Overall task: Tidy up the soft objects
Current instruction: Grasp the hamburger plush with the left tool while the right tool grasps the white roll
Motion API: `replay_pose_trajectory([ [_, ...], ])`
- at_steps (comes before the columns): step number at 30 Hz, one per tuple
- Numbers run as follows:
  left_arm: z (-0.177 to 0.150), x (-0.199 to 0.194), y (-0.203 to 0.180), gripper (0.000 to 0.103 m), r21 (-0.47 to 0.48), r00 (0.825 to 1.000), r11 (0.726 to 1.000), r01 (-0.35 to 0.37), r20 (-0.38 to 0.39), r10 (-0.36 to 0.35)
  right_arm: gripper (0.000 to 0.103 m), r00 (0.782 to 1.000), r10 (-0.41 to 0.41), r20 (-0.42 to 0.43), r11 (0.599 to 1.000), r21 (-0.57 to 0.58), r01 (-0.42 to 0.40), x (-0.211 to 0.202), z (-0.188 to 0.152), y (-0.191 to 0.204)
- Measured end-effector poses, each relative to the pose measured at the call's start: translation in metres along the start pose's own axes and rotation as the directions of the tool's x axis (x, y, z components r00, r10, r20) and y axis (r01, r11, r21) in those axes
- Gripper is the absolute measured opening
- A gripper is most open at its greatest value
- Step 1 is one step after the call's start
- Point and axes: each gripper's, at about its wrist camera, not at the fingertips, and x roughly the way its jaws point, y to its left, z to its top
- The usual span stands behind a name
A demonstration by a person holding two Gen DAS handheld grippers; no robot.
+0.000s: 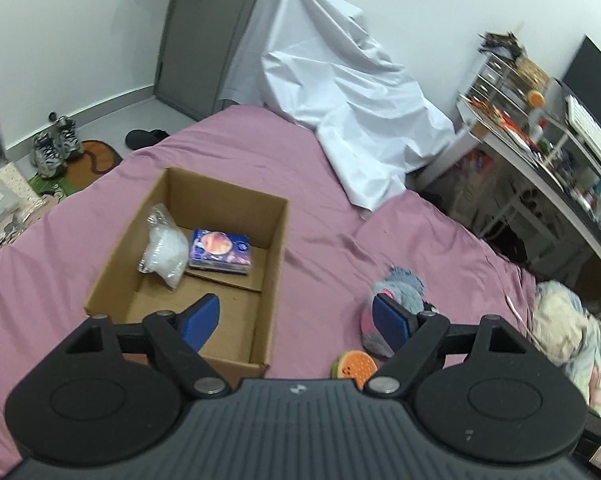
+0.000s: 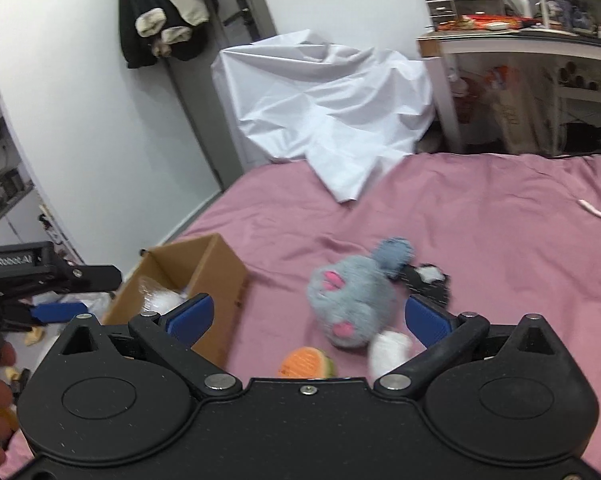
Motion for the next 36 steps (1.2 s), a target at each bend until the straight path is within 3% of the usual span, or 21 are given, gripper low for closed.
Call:
replay_pose_trajectory([
  [15, -0.028, 0.017, -0.022, 0.082, 0.043, 0.998, 0.999, 0.018, -0.066, -0.015, 0.101, 0.999, -0.036, -0.031, 0.998, 0.045, 0.037, -0.019, -0.023, -0.043],
  [22, -0.042, 0.03, -0.035, 0.082, 0.08, 0.996, 0.996, 0.038, -0.088, -0.031, 0.077, 0.998, -0.018, -0.057, 0.999, 0.044, 0.02, -0.013, -0.031, -0.049],
  [29, -0.052, 0.05, -0.043, 0.079, 0.095, 0.99, 0.994, 0.059, -0.132, -0.046, 0.068, 0.998, 0.02, -0.066, 0.999, 0.042, -0.017, -0.007, -0.035, -0.053],
  [34, -0.059, 0.068, -0.048, 0.074, 0.089, 0.983, 0.994, 0.07, -0.175, -0.053, 0.044, 0.993, 0.048, -0.105, 0.994, 0.102, -0.037, 0.008, -0.036, -0.061],
  [36, -0.062, 0.075, -0.05, 0.072, 0.086, 0.98, 0.993, 0.077, -0.19, -0.059, 0.041, 0.991, 0.063, -0.117, 0.991, 0.126, -0.048, 0.015, -0.036, -0.064],
])
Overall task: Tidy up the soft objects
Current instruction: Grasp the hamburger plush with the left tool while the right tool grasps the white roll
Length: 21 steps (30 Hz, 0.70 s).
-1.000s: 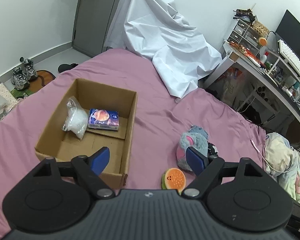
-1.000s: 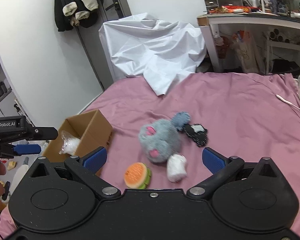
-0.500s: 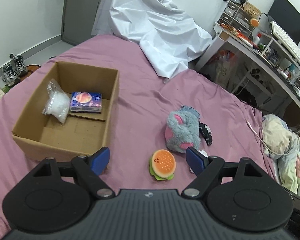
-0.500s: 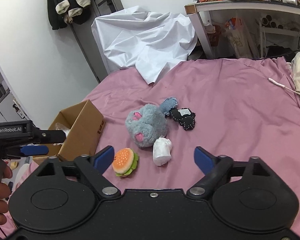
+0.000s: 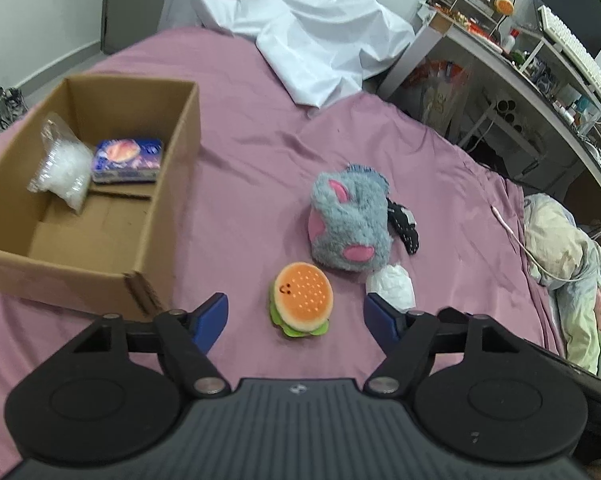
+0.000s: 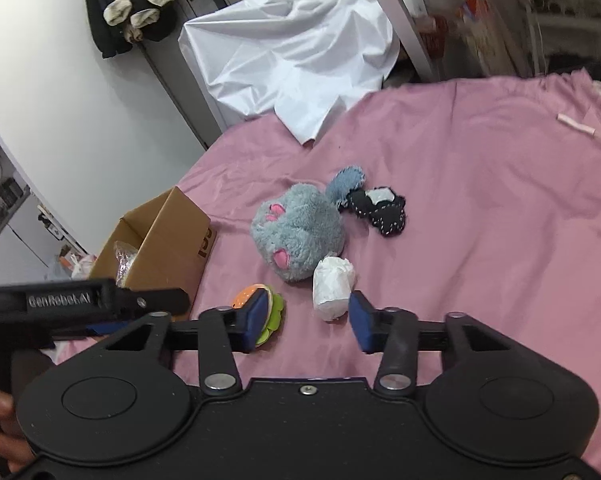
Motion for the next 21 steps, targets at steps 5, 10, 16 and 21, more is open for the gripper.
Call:
replay_pose_trajectory([
  [5, -0.001, 0.02, -0.003, 0.065, -0.004, 1.0, 1.0, 0.006, -0.027, -0.006, 0.041, 1.0, 0.004, -0.018, 1.0, 0.013, -0.004, 0.011, 0.0, -0.004],
  [10, -0.001, 0.038, -0.003, 0.062, -0.023, 0.999, 1.0, 0.009, -0.049, -0.01, 0.041, 0.999, -0.002, -0.044, 1.0, -0.002, 0.002, 0.023, 0.002, -0.006],
  [16, -0.002, 0.057, -0.001, 0.061, -0.035, 0.997, 0.999, 0.024, -0.07, -0.026, 0.041, 0.997, -0.02, -0.073, 1.0, -0.023, 0.018, 0.04, 0.002, -0.007],
  [21, -0.005, 0.077, 0.003, 0.061, -0.079, 0.995, 0.997, -0.003, -0.099, -0.005, 0.041, 0.994, -0.06, -0.091, 0.996, -0.074, 0.054, 0.058, 0.004, -0.005],
])
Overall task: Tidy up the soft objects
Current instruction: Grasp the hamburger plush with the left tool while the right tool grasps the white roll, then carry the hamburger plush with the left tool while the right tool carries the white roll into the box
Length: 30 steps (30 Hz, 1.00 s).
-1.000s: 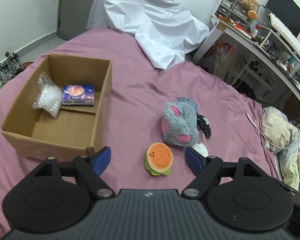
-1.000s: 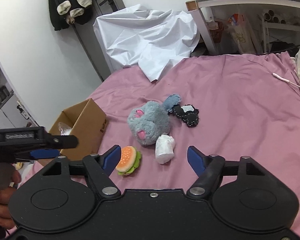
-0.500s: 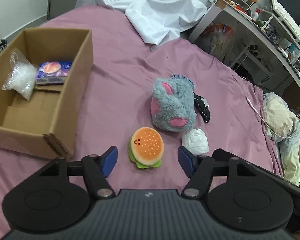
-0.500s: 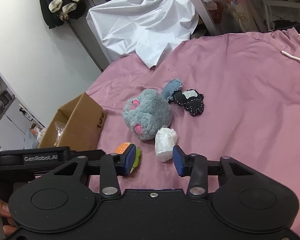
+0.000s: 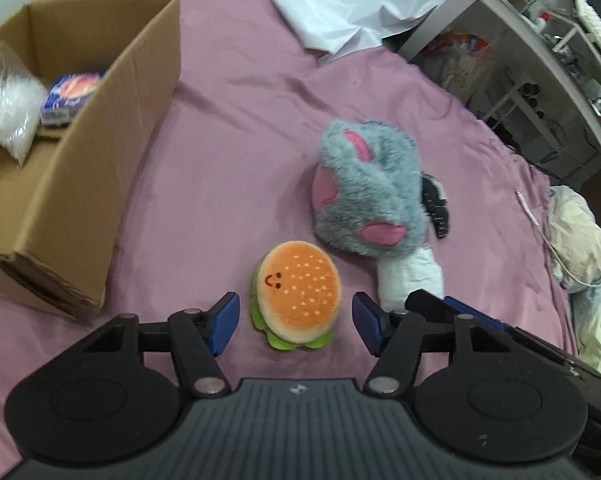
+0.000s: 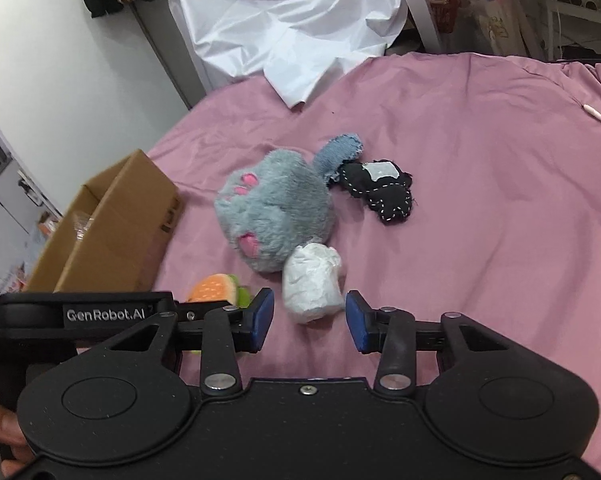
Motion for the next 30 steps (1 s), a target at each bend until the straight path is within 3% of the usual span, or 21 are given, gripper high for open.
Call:
replay_pose_trajectory([
  [5, -0.002, 0.008, 0.005, 0.054, -0.021, 1.0, 1.0, -0.007, -0.011, 0.007, 0.035, 1.0, -0.008, -0.018, 0.999, -0.034, 0.008, 0.01, 0.001, 0.003],
  [7, -0.001, 0.005, 0.006, 0.042, -0.029, 1.0, 1.0, -0.003, -0.024, 0.002, 0.034, 1.0, -0.013, -0.01, 0.999, -0.051, 0.013, 0.009, 0.001, 0.006],
  [9, 0.002, 0.003, 0.006, 0.038, -0.035, 0.999, 0.999, 0.011, -0.034, -0.012, 0.034, 1.0, -0.011, 0.006, 0.999, -0.049, 0.011, 0.005, 0.002, 0.009],
  [16, 0.009, -0.021, 0.0, 0.036, -0.004, 0.999, 1.0, 0.027, -0.016, -0.027, 0.031, 0.998, -0.019, 0.053, 1.0, -0.007, 0.019, -0.016, 0.012, 0.011],
  [17, 0.01, -0.025, 0.0, 0.036, -0.006, 1.0, 1.0, 0.027, -0.013, -0.028, 0.028, 0.998, -0.023, 0.059, 1.0, -0.005, 0.023, -0.019, 0.014, 0.012],
  [18, 0.012, -0.028, 0.0, 0.036, -0.008, 1.0, 1.0, 0.028, -0.009, -0.028, 0.015, 0.997, -0.025, 0.066, 1.0, -0.001, 0.025, -0.022, 0.016, 0.013],
  [19, 0.013, -0.032, 0.001, 0.036, -0.008, 0.999, 0.999, 0.031, -0.004, -0.031, 0.014, 0.997, -0.022, 0.069, 1.0, 0.004, 0.022, -0.025, 0.018, 0.013],
  [28, 0.023, -0.057, 0.008, 0.035, -0.005, 0.999, 1.0, 0.027, 0.04, -0.027, 0.015, 0.996, -0.033, 0.081, 0.999, 0.007, 0.033, -0.026, 0.022, 0.017],
  [29, 0.023, -0.059, 0.009, 0.035, -0.004, 0.999, 1.0, 0.026, 0.042, -0.026, 0.017, 0.997, -0.032, 0.071, 0.999, 0.021, 0.031, -0.025, 0.02, 0.016],
  [30, 0.024, -0.06, 0.01, 0.035, -0.001, 0.999, 1.0, 0.027, 0.044, -0.027, 0.028, 0.998, -0.027, 0.057, 0.999, 0.035, 0.025, -0.023, 0.019, 0.013],
])
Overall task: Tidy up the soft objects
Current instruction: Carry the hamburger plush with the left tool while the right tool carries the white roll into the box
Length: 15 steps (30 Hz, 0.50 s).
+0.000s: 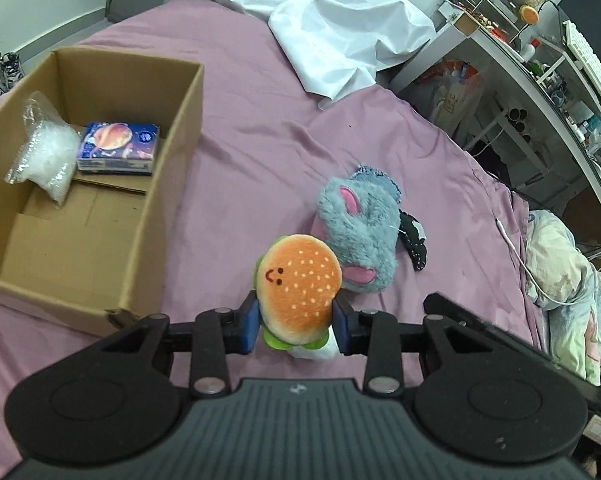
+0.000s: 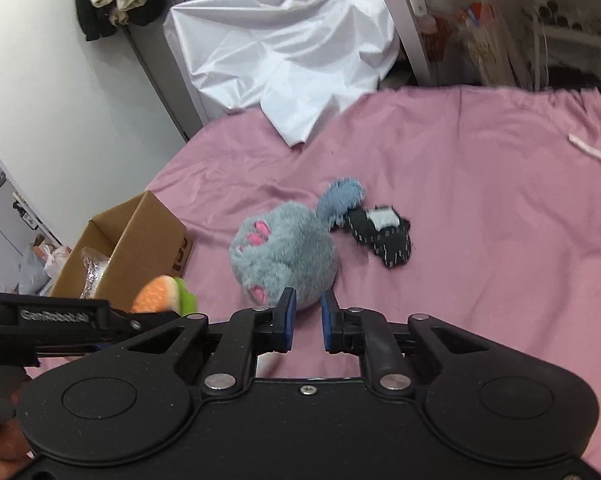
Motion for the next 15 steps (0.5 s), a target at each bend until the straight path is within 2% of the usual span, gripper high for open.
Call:
replay_pose_trajectory([
  [1, 0.0, -0.001, 0.001, 0.035, 0.003, 1.0, 1.0, 0.0, 0.002, 0.0, 0.043, 1.0, 0.004, -0.01, 1.0, 0.015, -0.003, 0.001, -0.002, -0.001],
  [3, 0.002, -0.005, 0.002, 0.036, 0.006, 1.0, 1.0, -0.001, 0.007, 0.001, 0.058, 1.0, 0.009, -0.021, 1.0, 0.03, -0.008, 0.003, -0.006, -0.002],
  [12, 0.009, -0.026, 0.01, 0.036, 0.011, 0.999, 1.0, -0.005, 0.034, 0.005, 0.061, 0.992, 0.059, -0.112, 0.998, 0.021, -0.057, 0.034, -0.022, 0.019],
  [15, 0.013, -0.035, 0.016, 0.036, 0.01, 0.999, 1.0, -0.016, 0.049, 0.016, 0.062, 0.986, 0.042, -0.158, 0.999, 0.019, -0.039, 0.048, -0.027, 0.026],
])
